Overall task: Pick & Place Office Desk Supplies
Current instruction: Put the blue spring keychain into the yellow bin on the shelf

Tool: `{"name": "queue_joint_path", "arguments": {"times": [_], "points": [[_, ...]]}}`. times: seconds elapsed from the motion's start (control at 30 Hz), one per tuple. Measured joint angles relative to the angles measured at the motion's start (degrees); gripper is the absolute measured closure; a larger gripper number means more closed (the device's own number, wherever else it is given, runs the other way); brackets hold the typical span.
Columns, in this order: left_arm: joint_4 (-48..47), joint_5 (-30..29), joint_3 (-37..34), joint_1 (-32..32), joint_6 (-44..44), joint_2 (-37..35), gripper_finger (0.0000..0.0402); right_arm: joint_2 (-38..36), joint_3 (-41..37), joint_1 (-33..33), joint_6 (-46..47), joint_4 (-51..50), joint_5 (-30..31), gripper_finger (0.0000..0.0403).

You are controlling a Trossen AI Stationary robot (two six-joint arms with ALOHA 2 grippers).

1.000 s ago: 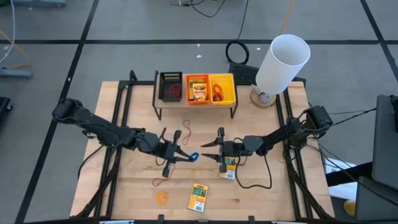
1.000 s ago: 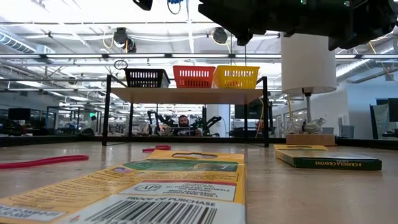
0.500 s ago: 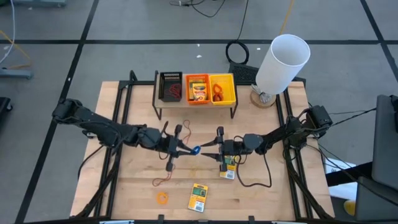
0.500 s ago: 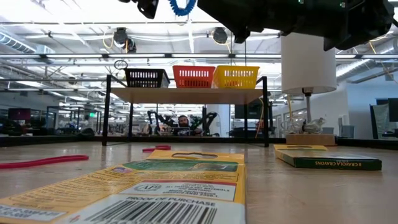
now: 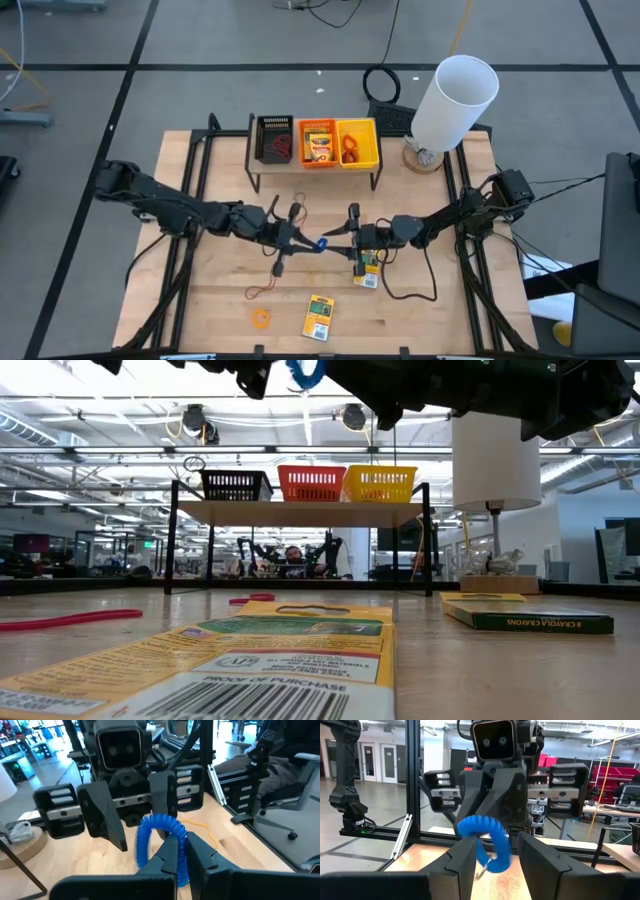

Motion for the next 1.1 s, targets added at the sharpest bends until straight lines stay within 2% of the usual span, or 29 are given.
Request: {"name": "queue_joint_path", "arguments": {"times": [0.27, 0.4, 0.5, 0.67, 0.93, 1.1], "points": [[2.21, 0.00, 0.00, 0.06, -0.54, 1.34, 0.0401, 0.00, 0.02, 0.00, 1.45, -0.02, 0.11, 0.0271], [2.51, 0.00, 0.00, 0.06, -0.59, 1.34, 0.0401, 0.00, 0.02, 0.00, 1.45, -0.04, 0.22, 0.0284], [2.72, 0.06, 0.00, 0.06, -0.59, 1.34, 0.0401, 0.00, 0.02, 0.00, 1.47, -0.04, 0.43, 0.0313], [2.71, 0.26, 0.00, 0.06, -0.79, 1.34, 0.0399, 0.00, 0.02, 0.00, 0.19, -0.09, 1.75, 0.0389], [2.97, 0.04, 0.00, 0.02, -0.86, 1.36, 0.0394, 0.00, 0.02, 0.00, -0.16, -0.13, 1.91, 0.0397], [2.84, 0.24, 0.00, -0.32, -3.74, 1.36, 0.0361, 0.00, 0.02, 0.00, -0.08, -0.20, 1.90, 0.0397]]}}
